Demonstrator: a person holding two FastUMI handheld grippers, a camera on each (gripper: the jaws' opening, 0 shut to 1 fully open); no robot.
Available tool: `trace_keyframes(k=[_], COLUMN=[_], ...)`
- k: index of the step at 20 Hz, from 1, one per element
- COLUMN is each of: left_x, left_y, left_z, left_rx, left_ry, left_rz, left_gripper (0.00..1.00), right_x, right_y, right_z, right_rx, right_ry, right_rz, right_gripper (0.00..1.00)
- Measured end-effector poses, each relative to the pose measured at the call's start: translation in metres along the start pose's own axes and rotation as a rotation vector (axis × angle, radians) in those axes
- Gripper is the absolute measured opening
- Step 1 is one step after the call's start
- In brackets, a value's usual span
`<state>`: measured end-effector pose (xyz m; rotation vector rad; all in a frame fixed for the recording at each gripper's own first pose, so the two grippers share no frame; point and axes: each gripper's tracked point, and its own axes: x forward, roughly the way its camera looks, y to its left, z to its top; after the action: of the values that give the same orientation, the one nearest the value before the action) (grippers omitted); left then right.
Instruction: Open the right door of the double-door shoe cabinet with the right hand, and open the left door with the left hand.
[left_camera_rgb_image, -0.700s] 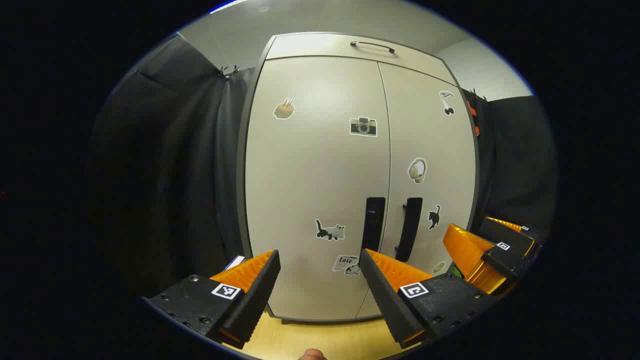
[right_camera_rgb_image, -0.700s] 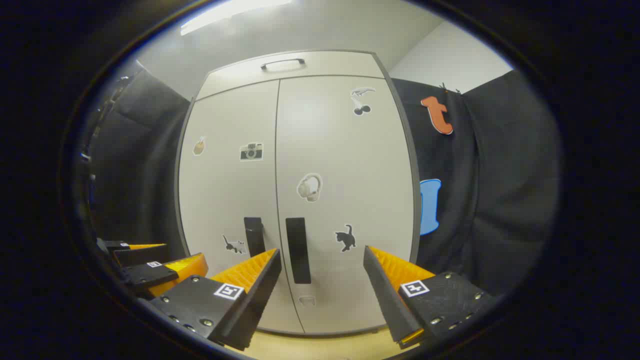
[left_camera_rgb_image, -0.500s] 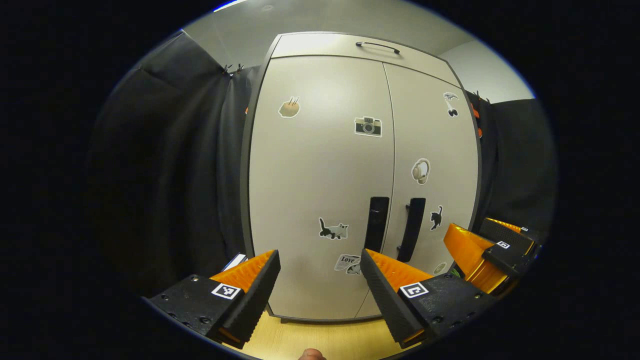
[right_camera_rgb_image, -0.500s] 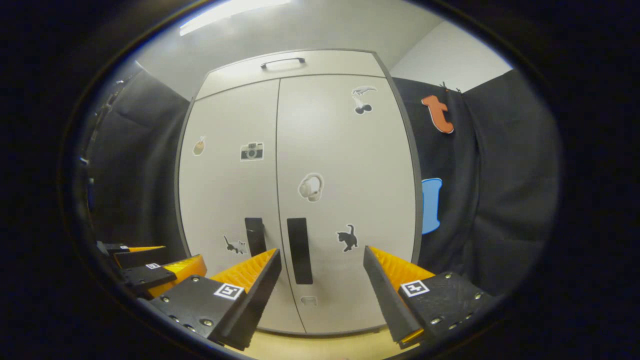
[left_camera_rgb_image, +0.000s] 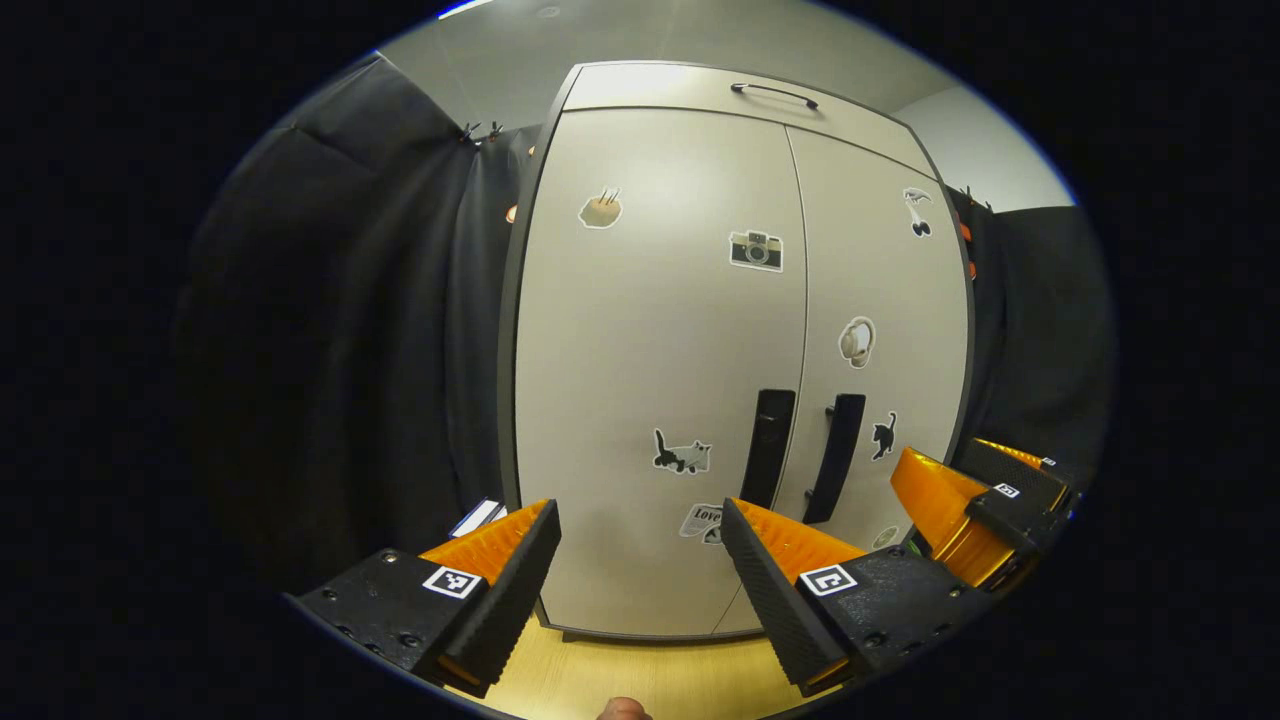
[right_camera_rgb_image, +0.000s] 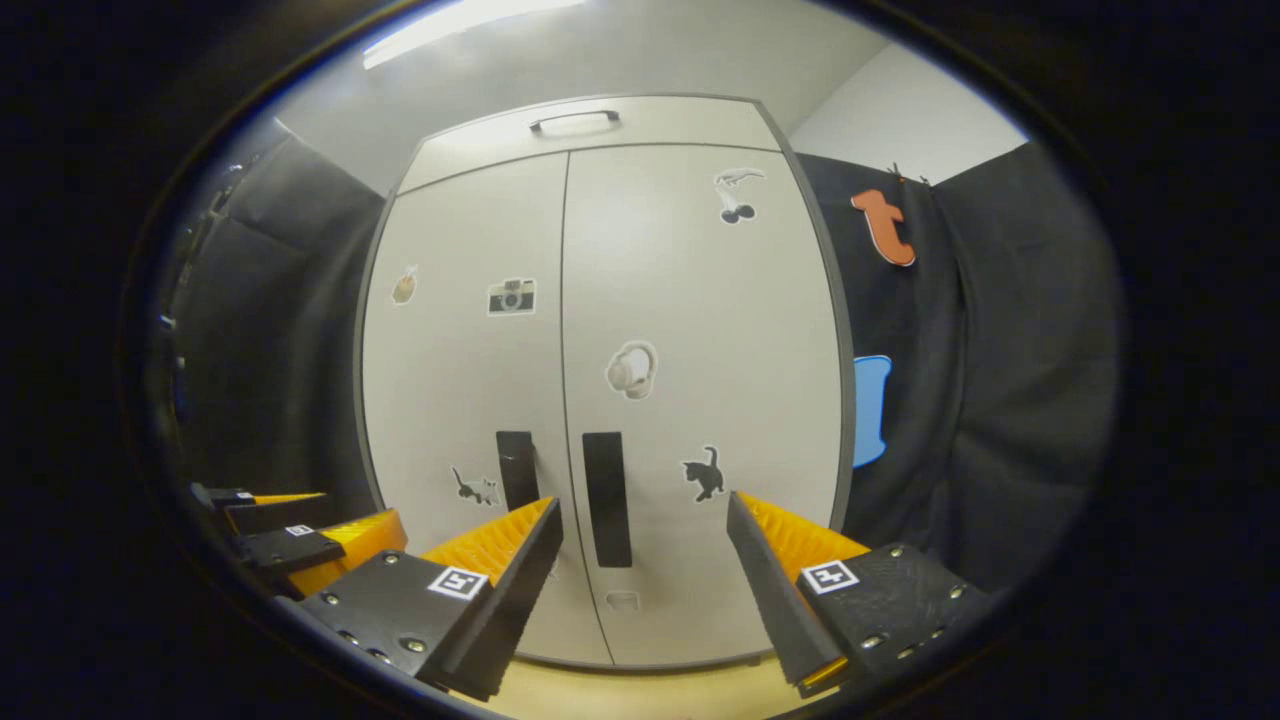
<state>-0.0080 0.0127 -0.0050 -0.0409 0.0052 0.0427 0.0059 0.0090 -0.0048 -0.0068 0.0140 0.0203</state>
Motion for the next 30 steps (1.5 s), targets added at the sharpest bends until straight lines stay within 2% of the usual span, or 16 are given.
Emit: trace_keyframes(k=[3,4,7,8,11,12,14,16,17,20,22,24,25,27,28,30], left_x=[-0.001,-0.002,-0.004,-0.004,-0.004,-0.003,-0.004,-0.004,-0.003,-0.002,-0.003,-0.005,-0.006,-0.008,-0.008,-0.011], left_y=[0.004,0.006,0.017,0.022,0.036,0.04,0.048,0.054,0.056,0.061,0.065,0.068,0.069,0.07,0.07,0.068], left_z=[0.0,0.0,0.0,-0.001,-0.003,-0.004,-0.003,-0.003,-0.003,-0.005,-0.007,-0.008,-0.008,-0.011,-0.011,-0.013], left_rx=[0.007,0.008,0.013,0.014,0.013,0.015,0.018,0.019,0.018,0.017,0.016,0.01,0.007,0.0,-0.001,0.0], left_ry=[0.003,0.002,0.002,0.003,0.011,0.011,0.01,0.014,0.015,0.022,0.025,0.029,0.031,0.036,0.038,0.045], left_rz=[0.007,0.012,0.033,0.043,0.069,0.077,0.094,0.106,0.112,0.125,0.136,0.144,0.146,0.147,0.145,0.14], left_gripper=[1.0,1.0,1.0,1.0,1.0,1.0,1.0,0.99,0.99,0.99,1.0,1.0,1.0,1.0,1.0,1.0], right_x=[0.01,0.016,0.036,0.042,0.063,0.069,0.08,0.088,0.093,0.091,0.099,0.101,0.1,0.098,0.097,0.091], right_y=[0.007,0.011,0.018,0.022,0.027,0.027,0.029,0.026,0.027,0.029,0.029,0.03,0.03,0.03,0.029,0.029], right_z=[-0.004,-0.003,-0.004,-0.004,-0.011,-0.014,-0.02,-0.03,-0.035,-0.041,-0.045,-0.045,-0.045,-0.044,-0.045,-0.043], right_rx=[0.005,0.008,-0.016,-0.028,-0.075,-0.081,-0.08,-0.08,-0.08,-0.07,-0.075,-0.087,-0.082,-0.057,-0.06,-0.064], right_ry=[0.016,0.018,0.018,0.015,0.015,0.016,0.034,0.067,0.081,0.115,0.104,0.093,0.09,0.095,0.099,0.097], right_rz=[0.016,0.025,0.031,0.039,0.033,0.027,0.025,0.012,0.017,0.024,0.008,0.006,0.012,0.02,0.028,0.051], right_gripper=[0.98,0.89,0.9,0.77,0.79,0.69,0.59,0.59,0.46,0.46,0.31,0.31,0.22,0.31,0.18,0.18])
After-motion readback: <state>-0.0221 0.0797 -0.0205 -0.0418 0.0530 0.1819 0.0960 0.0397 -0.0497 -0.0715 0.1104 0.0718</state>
